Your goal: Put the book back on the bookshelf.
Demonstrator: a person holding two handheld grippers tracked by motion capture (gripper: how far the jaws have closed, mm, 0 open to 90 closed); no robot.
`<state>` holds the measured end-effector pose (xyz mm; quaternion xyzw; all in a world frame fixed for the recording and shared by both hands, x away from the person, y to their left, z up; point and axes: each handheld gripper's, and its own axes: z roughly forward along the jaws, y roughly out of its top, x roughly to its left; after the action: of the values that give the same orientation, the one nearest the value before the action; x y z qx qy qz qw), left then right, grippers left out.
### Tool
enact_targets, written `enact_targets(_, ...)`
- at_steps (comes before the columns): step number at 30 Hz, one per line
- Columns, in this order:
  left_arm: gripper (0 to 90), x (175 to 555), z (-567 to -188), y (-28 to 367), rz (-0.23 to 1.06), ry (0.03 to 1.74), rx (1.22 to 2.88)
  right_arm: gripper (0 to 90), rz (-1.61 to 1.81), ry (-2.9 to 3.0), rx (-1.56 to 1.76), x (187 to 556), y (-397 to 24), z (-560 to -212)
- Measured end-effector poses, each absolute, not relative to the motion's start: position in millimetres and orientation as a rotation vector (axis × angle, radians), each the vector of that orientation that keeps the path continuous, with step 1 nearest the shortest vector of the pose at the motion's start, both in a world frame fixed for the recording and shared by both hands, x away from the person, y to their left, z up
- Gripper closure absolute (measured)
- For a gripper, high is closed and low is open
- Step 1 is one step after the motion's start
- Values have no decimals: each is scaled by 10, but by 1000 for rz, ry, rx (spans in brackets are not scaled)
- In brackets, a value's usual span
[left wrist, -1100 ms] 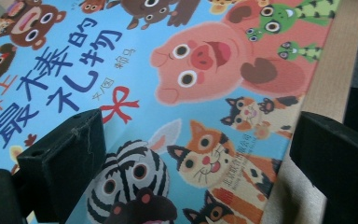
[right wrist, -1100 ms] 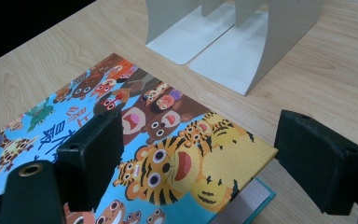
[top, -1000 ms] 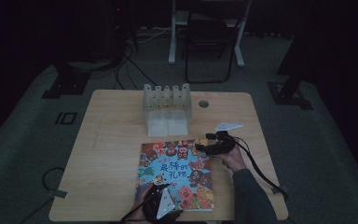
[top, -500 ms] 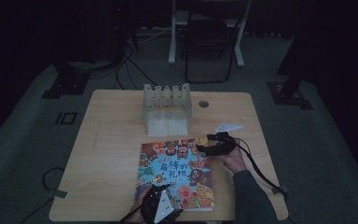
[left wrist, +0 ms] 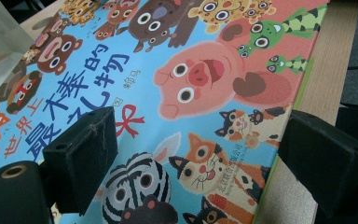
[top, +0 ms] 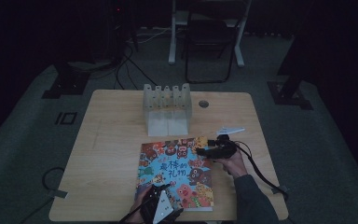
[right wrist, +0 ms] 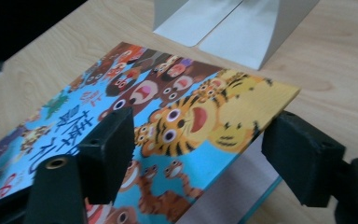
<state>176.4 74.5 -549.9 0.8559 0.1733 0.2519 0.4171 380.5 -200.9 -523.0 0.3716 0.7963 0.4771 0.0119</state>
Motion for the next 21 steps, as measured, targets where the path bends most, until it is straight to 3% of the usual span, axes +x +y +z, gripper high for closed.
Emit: enact_targets(21, 137, 1761, -5497, 724, 621, 436, 2139, 299, 1536, 2586, 1118, 3601, -1895, -5313)
